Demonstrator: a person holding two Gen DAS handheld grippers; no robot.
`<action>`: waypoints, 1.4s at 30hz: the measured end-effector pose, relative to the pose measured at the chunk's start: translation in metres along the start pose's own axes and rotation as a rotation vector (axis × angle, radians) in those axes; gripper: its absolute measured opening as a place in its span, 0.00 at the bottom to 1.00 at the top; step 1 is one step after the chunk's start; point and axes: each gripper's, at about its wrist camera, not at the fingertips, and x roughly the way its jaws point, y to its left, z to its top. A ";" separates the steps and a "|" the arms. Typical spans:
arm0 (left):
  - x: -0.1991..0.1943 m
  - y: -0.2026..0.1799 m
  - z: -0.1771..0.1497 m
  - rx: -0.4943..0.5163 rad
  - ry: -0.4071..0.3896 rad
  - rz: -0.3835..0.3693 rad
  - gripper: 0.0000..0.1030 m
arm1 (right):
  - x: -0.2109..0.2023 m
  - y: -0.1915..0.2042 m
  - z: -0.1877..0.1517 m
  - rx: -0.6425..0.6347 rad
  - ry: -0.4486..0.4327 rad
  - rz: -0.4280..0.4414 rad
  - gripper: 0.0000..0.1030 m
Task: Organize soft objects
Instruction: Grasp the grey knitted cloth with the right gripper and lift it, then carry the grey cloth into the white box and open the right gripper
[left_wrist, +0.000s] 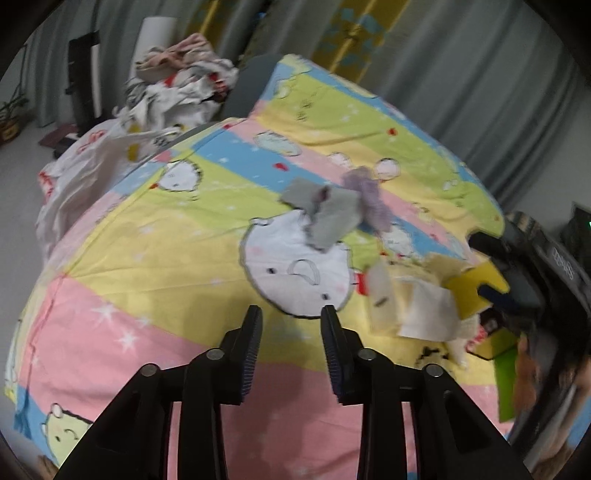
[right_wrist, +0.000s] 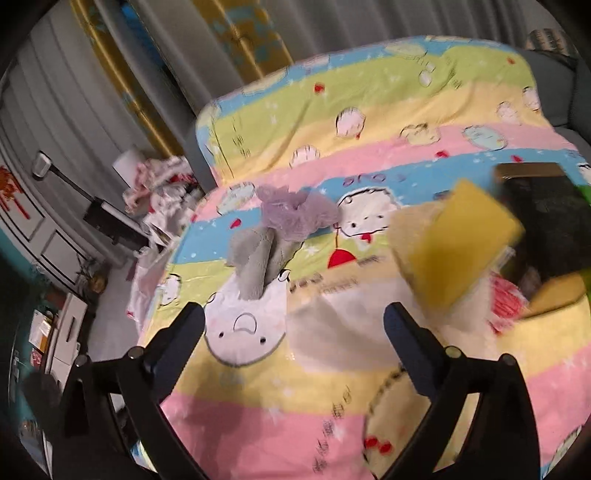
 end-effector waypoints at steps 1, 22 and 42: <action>0.001 0.003 0.001 -0.006 0.004 0.021 0.38 | 0.018 0.006 0.010 -0.011 0.033 -0.002 0.95; 0.010 0.027 0.012 -0.106 0.024 0.036 0.53 | 0.183 0.055 0.050 -0.011 0.226 -0.086 0.13; 0.001 -0.005 -0.003 -0.012 0.076 -0.147 0.53 | -0.073 0.014 -0.077 -0.117 0.178 0.183 0.15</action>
